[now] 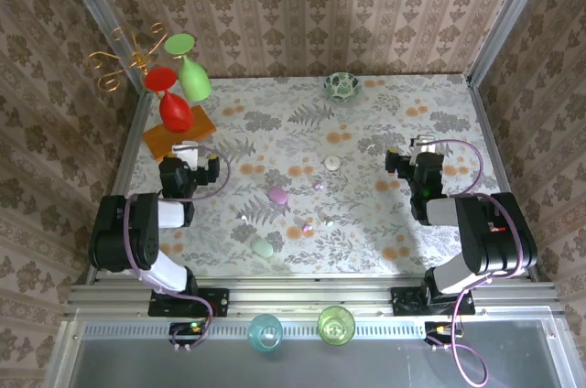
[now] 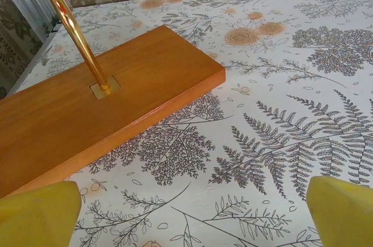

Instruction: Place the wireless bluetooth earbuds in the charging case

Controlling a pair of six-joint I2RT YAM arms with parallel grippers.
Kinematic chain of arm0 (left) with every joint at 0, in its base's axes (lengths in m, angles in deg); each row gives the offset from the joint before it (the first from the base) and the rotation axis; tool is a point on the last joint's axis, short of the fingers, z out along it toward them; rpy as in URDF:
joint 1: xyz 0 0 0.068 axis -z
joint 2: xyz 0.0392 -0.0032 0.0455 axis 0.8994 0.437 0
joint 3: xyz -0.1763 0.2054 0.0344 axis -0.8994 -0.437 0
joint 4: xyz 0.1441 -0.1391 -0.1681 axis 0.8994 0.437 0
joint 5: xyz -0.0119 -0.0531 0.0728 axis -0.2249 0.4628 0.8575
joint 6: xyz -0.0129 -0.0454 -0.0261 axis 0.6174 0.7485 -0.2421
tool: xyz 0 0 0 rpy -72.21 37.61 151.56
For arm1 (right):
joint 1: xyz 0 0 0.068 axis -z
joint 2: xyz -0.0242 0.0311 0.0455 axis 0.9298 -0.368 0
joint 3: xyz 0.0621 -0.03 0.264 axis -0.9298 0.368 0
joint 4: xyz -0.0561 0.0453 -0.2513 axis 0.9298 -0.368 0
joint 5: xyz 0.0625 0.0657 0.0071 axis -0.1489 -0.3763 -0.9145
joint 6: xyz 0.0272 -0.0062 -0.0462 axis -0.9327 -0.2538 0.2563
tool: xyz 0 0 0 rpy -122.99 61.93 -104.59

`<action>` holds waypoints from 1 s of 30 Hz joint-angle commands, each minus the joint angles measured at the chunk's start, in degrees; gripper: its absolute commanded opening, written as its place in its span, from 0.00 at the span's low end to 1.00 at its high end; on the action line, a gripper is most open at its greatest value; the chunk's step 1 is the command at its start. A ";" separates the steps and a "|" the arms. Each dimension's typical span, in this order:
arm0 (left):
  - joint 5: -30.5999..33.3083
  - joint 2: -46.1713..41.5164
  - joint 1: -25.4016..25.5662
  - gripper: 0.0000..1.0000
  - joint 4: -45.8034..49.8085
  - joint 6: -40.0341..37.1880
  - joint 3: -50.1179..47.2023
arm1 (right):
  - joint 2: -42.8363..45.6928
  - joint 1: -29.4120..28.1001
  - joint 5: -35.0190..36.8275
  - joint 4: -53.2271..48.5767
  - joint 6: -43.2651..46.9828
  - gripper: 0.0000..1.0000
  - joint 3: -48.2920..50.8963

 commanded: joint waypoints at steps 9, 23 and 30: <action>-0.41 0.03 -0.28 1.00 -0.07 0.82 0.87 | -0.49 -0.33 1.67 2.89 0.58 1.00 0.29; 1.00 -1.73 0.42 1.00 -2.68 0.47 -1.36 | -0.17 -0.40 1.59 3.07 0.84 1.00 0.37; 6.61 -20.40 4.90 1.00 8.99 -0.84 -3.51 | 11.59 -1.46 2.31 -15.55 -0.29 1.00 -3.88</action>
